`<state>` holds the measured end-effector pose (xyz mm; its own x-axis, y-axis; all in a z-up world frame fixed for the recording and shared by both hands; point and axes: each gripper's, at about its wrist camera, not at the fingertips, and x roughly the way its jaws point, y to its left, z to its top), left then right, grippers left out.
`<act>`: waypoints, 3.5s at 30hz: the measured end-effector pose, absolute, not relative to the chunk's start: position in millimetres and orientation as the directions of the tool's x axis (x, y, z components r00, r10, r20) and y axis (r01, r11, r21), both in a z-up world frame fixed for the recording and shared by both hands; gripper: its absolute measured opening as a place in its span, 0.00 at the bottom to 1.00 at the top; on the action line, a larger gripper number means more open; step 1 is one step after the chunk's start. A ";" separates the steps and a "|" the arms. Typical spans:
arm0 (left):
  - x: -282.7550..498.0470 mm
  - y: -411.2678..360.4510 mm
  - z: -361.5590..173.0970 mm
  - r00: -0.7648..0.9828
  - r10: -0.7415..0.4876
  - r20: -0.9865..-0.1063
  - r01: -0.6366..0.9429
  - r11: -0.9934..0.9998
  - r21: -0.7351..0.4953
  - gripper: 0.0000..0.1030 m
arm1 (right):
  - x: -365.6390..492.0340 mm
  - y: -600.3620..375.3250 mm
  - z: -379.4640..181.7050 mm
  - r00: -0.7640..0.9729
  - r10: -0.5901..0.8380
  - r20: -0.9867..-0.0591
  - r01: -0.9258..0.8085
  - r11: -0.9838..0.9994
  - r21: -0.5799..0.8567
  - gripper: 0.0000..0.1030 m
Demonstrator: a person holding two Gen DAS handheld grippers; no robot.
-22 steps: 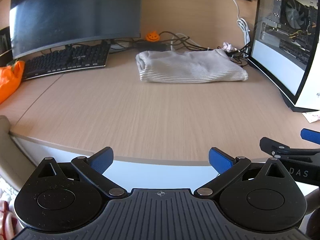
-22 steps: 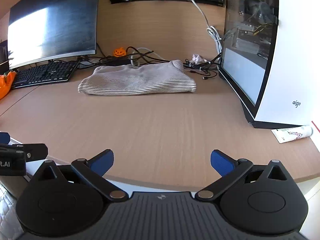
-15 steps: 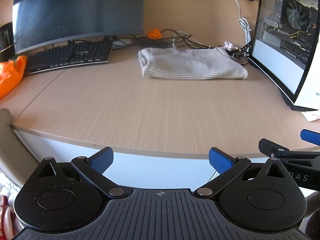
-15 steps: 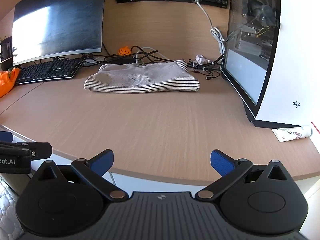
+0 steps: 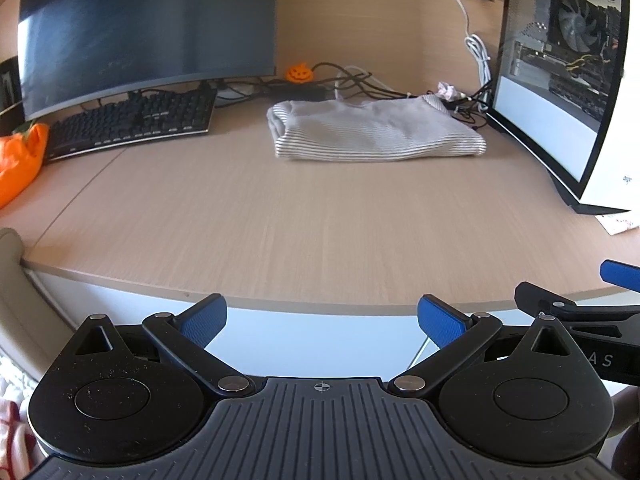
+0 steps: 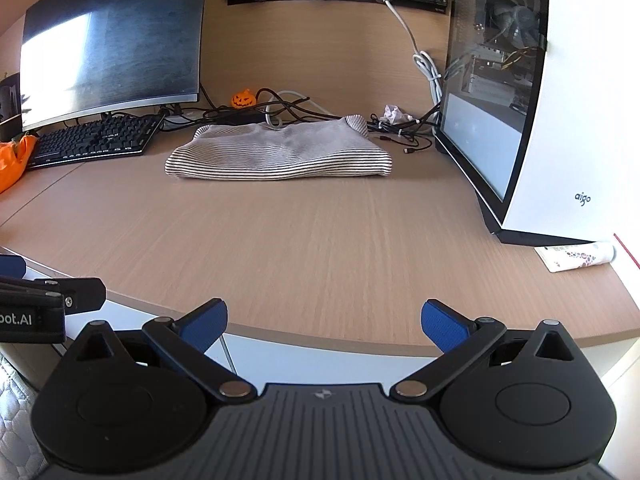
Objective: Fold clothes
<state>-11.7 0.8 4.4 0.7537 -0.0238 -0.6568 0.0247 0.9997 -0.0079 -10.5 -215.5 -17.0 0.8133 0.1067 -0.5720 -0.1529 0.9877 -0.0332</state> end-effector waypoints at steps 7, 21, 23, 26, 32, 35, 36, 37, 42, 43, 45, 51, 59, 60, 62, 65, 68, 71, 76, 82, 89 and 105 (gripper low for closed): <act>-8.3 -1.0 2.3 0.754 -0.017 -0.657 0.024 1.000 0.002 1.00 | -5.1 -219.3 -16.2 0.808 0.103 -0.580 -0.140 0.990 -0.019 1.00; -2.5 -7.0 -0.5 0.753 -0.002 -0.658 0.023 0.999 0.023 1.00 | 4.0 -221.1 -18.5 0.807 0.113 -0.579 -0.140 0.990 -0.001 1.00; -0.5 -7.4 -0.4 0.752 0.000 -0.659 0.023 0.999 0.026 1.00 | 5.8 -221.5 -19.4 0.806 0.114 -0.580 -0.139 0.990 0.003 1.00; 2.4 -7.8 -0.7 0.752 0.002 -0.660 0.023 0.999 0.029 1.00 | 8.2 -220.7 -20.8 0.805 0.117 -0.582 -0.139 0.990 0.006 1.00; 10.0 -5.1 -1.7 0.745 0.006 -0.667 0.021 0.999 0.034 1.00 | 13.8 -219.1 -23.0 0.801 0.125 -0.586 -0.145 0.989 0.012 1.00; 13.4 -2.6 -3.0 0.740 0.010 -0.673 0.017 0.999 0.033 1.00 | 17.0 -218.4 -24.0 0.798 0.128 -0.589 -0.149 0.989 0.014 1.00; 14.3 -1.7 -3.4 0.738 0.010 -0.674 0.016 0.999 0.032 1.00 | 18.0 -217.7 -24.5 0.797 0.130 -0.590 -0.151 0.988 0.014 1.00; 15.0 -1.1 -3.9 0.737 0.010 -0.675 0.015 0.999 0.032 1.00 | 18.9 -217.1 -25.0 0.795 0.131 -0.592 -0.153 0.988 0.014 1.00; 20.0 1.2 -7.8 0.728 0.005 -0.686 0.017 0.999 0.026 1.00 | 22.6 -212.2 -28.4 0.788 0.132 -0.602 -0.158 0.987 0.010 1.00; 21.3 1.4 -8.7 0.725 0.004 -0.688 0.019 1.000 0.025 1.00 | 23.9 -212.1 -28.9 0.786 0.131 -0.605 -0.157 0.987 0.009 1.00; 24.9 1.0 -10.6 0.719 -0.003 -0.695 0.025 0.999 0.022 1.00 | 26.4 -212.4 -30.0 0.782 0.124 -0.611 -0.152 0.988 0.006 1.00; 37.3 2.1 -11.7 0.725 -0.023 -0.688 0.051 0.999 0.020 1.00 | 31.8 -215.4 -32.9 0.772 0.091 -0.628 -0.118 0.993 -0.001 1.00; 77.7 9.9 -13.7 0.661 -0.192 -0.726 0.195 0.977 -0.081 1.00 | 51.8 -222.4 -32.3 0.758 0.038 -0.651 -0.051 0.999 -0.002 1.00; 87.9 13.9 -10.6 0.662 -0.218 -0.717 0.213 0.972 -0.099 1.00 | 54.7 -221.8 -31.7 0.757 0.029 -0.652 -0.044 0.999 -0.007 1.00; 110.5 23.6 -2.6 0.669 -0.275 -0.691 0.251 0.958 -0.138 1.00 | 61.2 -220.2 -30.4 0.756 0.010 -0.654 -0.032 0.999 -0.021 1.00; 151.6 39.2 10.3 0.690 -0.307 -0.655 0.259 0.950 -0.173 1.00 | 74.0 -215.6 -27.5 0.754 -0.023 -0.656 -0.010 0.999 -0.047 1.00; 191.9 50.5 19.7 0.706 -0.314 -0.635 0.241 0.949 -0.201 1.00 | 91.0 -209.1 -23.3 0.753 -0.061 -0.655 0.022 0.997 -0.068 1.00; 222.5 57.8 23.0 0.689 -0.359 -0.630 0.256 0.933 -0.252 1.00 | 112.0 -203.3 -17.2 0.745 -0.109 -0.658 0.071 0.994 -0.085 1.00; 256.8 65.1 15.5 0.620 -0.468 -0.630 0.325 0.884 -0.337 1.00 | 148.7 -203.7 -0.1 0.725 -0.120 -0.678 0.157 0.988 -0.007 1.00; 281.1 60.9 5.8 0.580 -0.500 -0.644 0.336 0.866 -0.370 1.00 | 187.1 -193.3 15.2 0.731 -0.101 -0.675 0.122 0.992 -0.016 1.00; 283.9 68.3 14.6 0.610 -0.462 -0.644 0.272 0.885 -0.378 1.00 | 266.5 -188.9 8.9 0.751 -0.113 -0.651 0.013 0.988 -0.156 1.00; 316.9 13.0 -5.4 0.443 -0.511 -0.736 0.256 0.859 -0.443 1.00 | 437.8 -180.0 -34.7 0.778 -0.103 -0.620 -0.182 0.908 -0.379 1.00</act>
